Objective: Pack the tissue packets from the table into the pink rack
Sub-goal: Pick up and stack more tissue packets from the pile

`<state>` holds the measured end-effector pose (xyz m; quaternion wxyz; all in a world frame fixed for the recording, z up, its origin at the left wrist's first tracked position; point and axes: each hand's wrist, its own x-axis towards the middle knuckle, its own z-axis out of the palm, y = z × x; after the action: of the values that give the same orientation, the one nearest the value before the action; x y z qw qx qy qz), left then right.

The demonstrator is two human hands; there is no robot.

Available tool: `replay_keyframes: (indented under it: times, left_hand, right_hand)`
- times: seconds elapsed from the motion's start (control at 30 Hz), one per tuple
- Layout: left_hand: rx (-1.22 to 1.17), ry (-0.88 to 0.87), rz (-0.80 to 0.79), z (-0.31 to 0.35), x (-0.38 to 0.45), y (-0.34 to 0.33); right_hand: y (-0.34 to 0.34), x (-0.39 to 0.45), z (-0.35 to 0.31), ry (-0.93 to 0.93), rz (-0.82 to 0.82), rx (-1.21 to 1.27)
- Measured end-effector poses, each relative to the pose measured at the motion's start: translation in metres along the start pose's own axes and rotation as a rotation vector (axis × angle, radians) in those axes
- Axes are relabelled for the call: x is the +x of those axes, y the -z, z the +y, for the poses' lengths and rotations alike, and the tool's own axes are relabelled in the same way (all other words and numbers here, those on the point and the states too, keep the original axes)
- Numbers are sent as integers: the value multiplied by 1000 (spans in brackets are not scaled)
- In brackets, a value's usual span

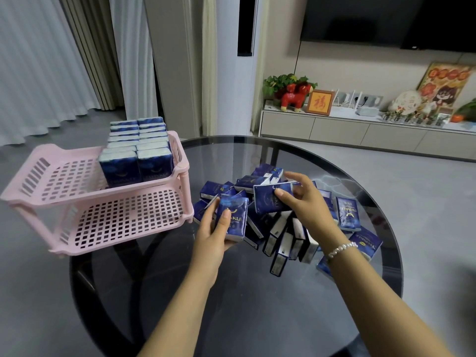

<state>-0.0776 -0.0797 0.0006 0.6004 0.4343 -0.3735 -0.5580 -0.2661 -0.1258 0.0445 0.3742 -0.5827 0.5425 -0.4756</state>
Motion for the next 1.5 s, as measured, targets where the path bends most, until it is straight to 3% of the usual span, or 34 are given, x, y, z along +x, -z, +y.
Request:
replay_keyframes:
  times: [0.13,0.27,0.53,0.63,0.77,0.83,0.97,1.13,1.2,1.5]
  left_hand:
    - [109,4,-9,-1,-1,0]
    - [202,15,-44,-2,-5,-1]
    - [3,70,-159,3,-8,-2]
    - [47,97,-149,4,-9,6]
    - [-5,72,-98,10,-12,25]
    - [55,47,-91,13,-14,37]
    - [271,62,-130,22,-21,61]
    - [840,116,-266,29,-34,91]
    - [959,128,-282,28,-41,92]
    - [1017,194,-274,20,-55,84]
  right_hand:
    - [-4,-11,-15,26,-43,193]
    - [-20,-24,-27,108,-77,138]
    - [-57,-34,-19,289,16,-145]
    - [-61,-35,-20,224,-35,-88]
    - [-60,-38,-19,-150,-395,243]
    - [-64,-39,-17,-182,-531,311]
    - [-73,-38,-8,-108,-577,272]
    - [-88,-44,10,12,-645,8]
    - [-94,-47,17,59,-636,-104]
    - [-91,-52,21,102,-676,-210]
